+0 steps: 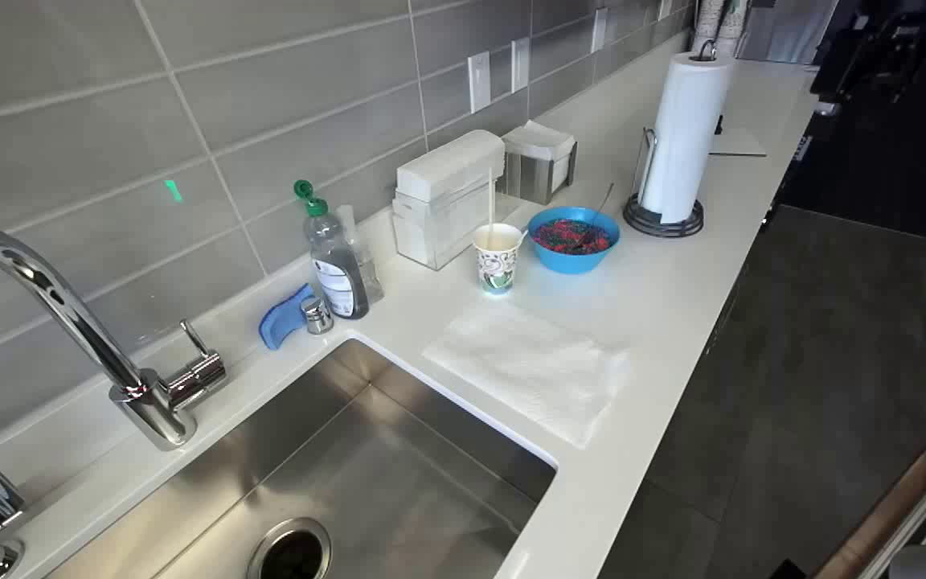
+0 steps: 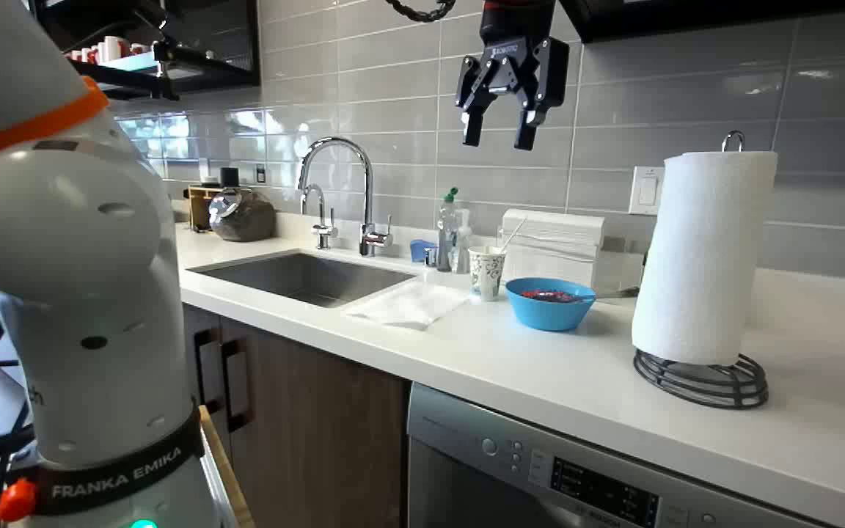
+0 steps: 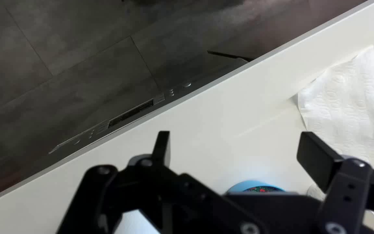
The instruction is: Remove the chopstick from the cup
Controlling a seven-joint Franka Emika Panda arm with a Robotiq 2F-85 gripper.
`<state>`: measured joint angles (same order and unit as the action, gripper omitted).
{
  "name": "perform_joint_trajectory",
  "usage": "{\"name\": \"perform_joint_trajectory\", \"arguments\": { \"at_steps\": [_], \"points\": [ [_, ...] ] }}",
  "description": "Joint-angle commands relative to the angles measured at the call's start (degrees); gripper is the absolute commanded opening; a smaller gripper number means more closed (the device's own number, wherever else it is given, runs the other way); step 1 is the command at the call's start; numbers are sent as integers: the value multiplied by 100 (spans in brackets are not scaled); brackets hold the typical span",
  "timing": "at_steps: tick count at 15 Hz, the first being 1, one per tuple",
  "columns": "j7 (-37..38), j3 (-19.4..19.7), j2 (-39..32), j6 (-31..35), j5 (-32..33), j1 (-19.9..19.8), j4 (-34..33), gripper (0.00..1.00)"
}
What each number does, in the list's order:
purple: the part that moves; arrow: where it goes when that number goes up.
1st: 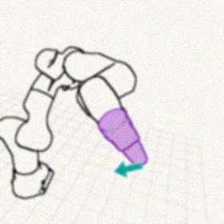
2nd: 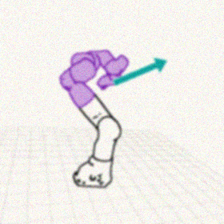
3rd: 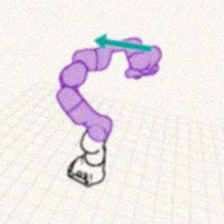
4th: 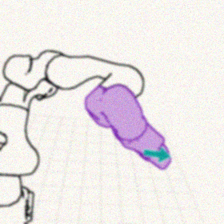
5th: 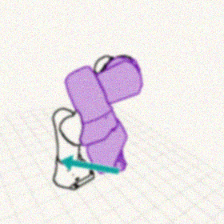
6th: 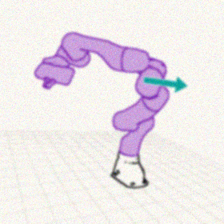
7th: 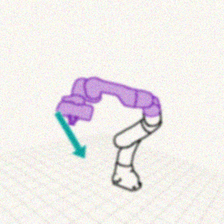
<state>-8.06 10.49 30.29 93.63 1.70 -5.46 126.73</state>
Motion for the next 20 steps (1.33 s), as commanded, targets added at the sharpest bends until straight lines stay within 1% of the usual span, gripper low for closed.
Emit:
{"name": "perform_joint_trajectory", "arguments": {
  "at_steps": [1,12,15,18,20],
  "points": [
    [-20,-34,-10,-9,-18,-47,-11,100],
    [-20,-34,-10,-9,-18,-47,-12,100],
    [542,-381,-268,-113,-119,50,-262,100],
    [1329,-892,-635,-19,-293,204,-571,100],
    [1999,-1246,-961,82,-378,290,-816,100]
  ]
}}
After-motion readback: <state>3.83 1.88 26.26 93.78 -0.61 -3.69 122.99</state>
